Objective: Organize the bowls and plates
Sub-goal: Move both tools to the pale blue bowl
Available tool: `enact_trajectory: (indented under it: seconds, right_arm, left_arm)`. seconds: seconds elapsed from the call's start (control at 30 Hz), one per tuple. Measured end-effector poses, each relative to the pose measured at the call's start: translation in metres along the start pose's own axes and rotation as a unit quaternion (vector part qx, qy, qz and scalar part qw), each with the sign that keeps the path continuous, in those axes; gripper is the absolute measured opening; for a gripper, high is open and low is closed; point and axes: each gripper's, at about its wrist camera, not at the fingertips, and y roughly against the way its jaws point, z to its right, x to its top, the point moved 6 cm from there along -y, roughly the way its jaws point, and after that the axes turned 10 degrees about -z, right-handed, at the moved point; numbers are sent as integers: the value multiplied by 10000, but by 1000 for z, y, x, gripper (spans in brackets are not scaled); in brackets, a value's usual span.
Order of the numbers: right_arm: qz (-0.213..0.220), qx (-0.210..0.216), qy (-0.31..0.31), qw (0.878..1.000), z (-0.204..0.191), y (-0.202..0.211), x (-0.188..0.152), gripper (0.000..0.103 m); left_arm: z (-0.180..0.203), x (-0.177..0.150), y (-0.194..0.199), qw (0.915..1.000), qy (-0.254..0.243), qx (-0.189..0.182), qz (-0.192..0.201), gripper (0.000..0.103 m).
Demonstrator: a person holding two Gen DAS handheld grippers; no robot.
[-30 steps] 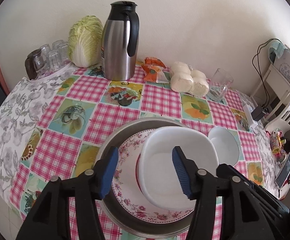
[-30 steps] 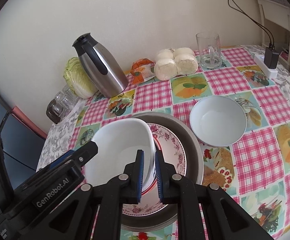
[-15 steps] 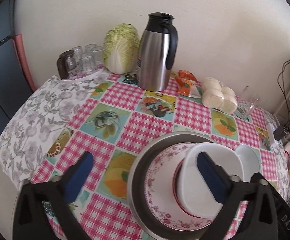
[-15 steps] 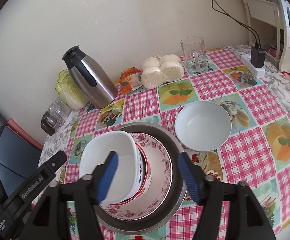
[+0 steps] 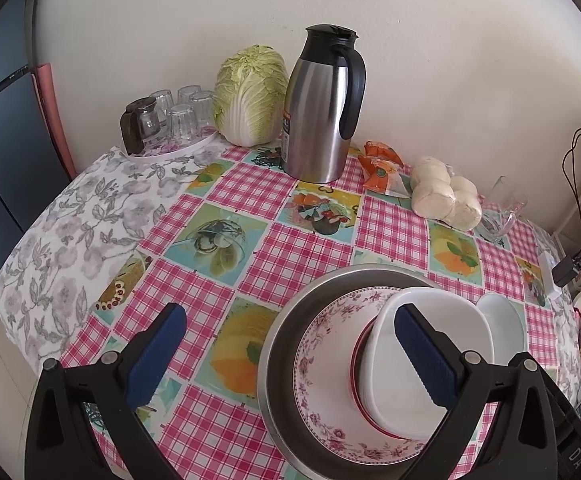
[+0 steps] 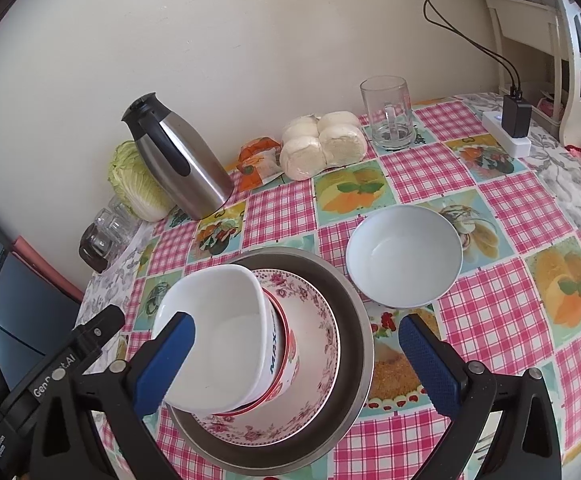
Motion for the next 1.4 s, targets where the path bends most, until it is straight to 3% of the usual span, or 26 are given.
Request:
enact_trajectory:
  seconds: [0.33,0.7,0.87,1.07,1.4]
  right_arm:
    - [-8,74,-18,10000,9,3,1,103]
    - [27,99,-239,9997,40,9,8,103]
    - [64,38,-443,9990,66,13,14,103]
    - [112,0,-848,9963,106,18,18,103]
    - [169,-99,-1506,9884,177,17,20,103]
  left_arm:
    - [9,-2,4,9999,53,-39,77,103]
    - [47,0,17,9978,63,-547,367,103]
    - [84,-1,23,9946,-245,-830,565,103]
    - [133,-11,19,9902,-703,-1132,413,103]
    - [194,-29,-4,9831,-1621,-798,298,103]
